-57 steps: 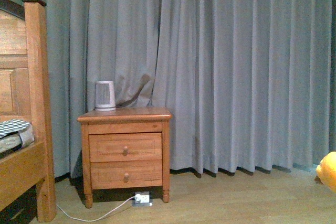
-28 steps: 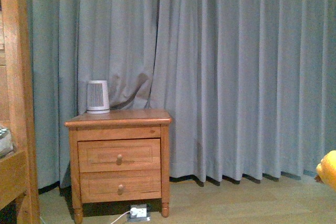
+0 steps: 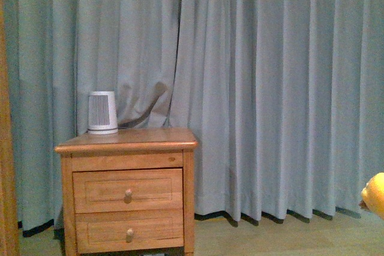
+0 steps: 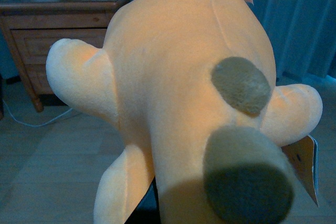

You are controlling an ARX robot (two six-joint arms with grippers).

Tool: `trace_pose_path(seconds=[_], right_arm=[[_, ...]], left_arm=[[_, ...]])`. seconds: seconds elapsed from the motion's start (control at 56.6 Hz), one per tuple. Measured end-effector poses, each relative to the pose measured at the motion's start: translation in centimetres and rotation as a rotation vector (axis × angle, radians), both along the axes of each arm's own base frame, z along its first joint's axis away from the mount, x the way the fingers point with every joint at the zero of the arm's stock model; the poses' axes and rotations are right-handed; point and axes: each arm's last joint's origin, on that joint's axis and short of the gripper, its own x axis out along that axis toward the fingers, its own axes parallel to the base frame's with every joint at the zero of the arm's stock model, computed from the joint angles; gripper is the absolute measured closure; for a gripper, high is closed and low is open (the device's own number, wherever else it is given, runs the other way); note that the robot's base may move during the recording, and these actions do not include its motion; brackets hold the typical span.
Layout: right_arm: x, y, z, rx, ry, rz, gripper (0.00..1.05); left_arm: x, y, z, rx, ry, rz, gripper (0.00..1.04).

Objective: Put away toys

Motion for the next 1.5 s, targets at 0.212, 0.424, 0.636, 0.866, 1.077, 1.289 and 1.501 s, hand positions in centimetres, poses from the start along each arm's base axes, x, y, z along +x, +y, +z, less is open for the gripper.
trace_pose_path(seconds=[0.212, 0.424, 0.636, 0.866, 1.077, 1.289, 1.501], right_arm=[[0.0, 0.0, 0.0, 0.0, 0.0, 0.0, 0.98], [0.0, 0.0, 0.0, 0.0, 0.0, -0.001, 0.98], [0.0, 0.01, 0.0, 0.0, 0.0, 0.002, 0.98], [0.0, 0.0, 0.0, 0.0, 0.0, 0.002, 0.98], [0.0, 0.01, 0.0, 0.0, 0.0, 0.002, 0.98], [0.0, 0.04, 0.0, 0.0, 0.0, 0.012, 0.98], [0.0, 0.01, 0.0, 0.0, 0.0, 0.001, 0.98]], left_arm=[[0.0, 0.0, 0.0, 0.0, 0.0, 0.0, 0.06], [0.0, 0.0, 0.0, 0.0, 0.0, 0.0, 0.06], [0.0, 0.0, 0.0, 0.0, 0.0, 0.0, 0.06], [-0.01, 0.0, 0.01, 0.0, -0.001, 0.0, 0.06], [-0.01, 0.0, 0.01, 0.0, -0.001, 0.0, 0.06], [0.0, 0.03, 0.0, 0.0, 0.0, 0.008, 0.06], [0.0, 0.02, 0.0, 0.0, 0.0, 0.004, 0.06]])
